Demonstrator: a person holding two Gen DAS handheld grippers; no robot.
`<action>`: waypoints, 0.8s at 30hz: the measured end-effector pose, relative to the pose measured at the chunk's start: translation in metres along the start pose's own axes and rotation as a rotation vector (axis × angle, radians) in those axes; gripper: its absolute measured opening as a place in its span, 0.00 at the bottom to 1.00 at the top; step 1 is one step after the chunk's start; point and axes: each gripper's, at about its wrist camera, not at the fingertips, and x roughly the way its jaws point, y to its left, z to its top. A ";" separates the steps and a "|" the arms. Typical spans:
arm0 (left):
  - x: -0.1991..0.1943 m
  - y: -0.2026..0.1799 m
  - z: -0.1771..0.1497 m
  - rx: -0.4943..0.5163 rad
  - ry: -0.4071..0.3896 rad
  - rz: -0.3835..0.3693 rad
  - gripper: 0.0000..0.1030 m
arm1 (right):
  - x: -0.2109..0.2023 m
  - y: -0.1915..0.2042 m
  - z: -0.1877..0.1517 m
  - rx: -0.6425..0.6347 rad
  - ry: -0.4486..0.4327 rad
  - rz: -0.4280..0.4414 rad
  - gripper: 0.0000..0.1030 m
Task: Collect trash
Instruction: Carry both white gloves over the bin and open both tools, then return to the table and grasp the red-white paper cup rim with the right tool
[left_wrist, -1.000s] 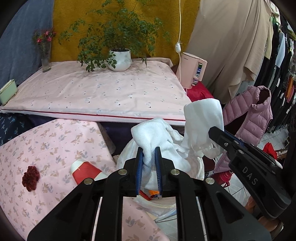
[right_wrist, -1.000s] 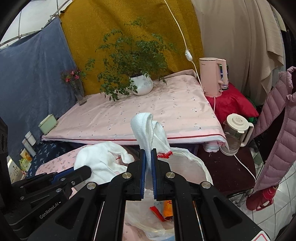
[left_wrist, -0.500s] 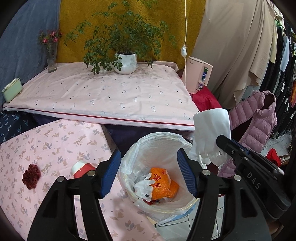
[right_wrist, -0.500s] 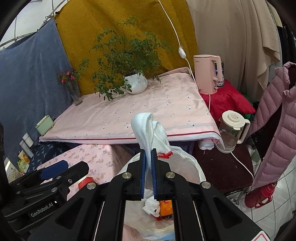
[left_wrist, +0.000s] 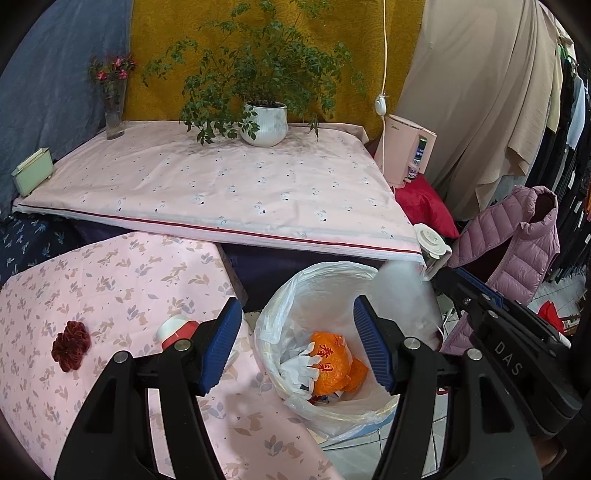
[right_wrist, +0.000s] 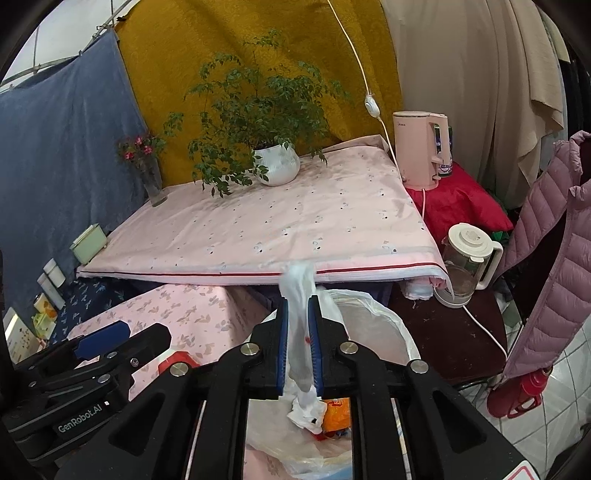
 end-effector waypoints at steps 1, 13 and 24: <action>0.000 0.001 0.000 -0.003 0.000 0.003 0.58 | 0.000 0.001 0.000 0.002 -0.002 0.002 0.28; -0.006 0.030 -0.007 -0.047 0.000 0.030 0.58 | 0.002 0.026 -0.003 -0.030 0.007 0.028 0.41; -0.009 0.082 -0.019 -0.117 0.004 0.096 0.58 | 0.018 0.065 -0.017 -0.071 0.046 0.071 0.49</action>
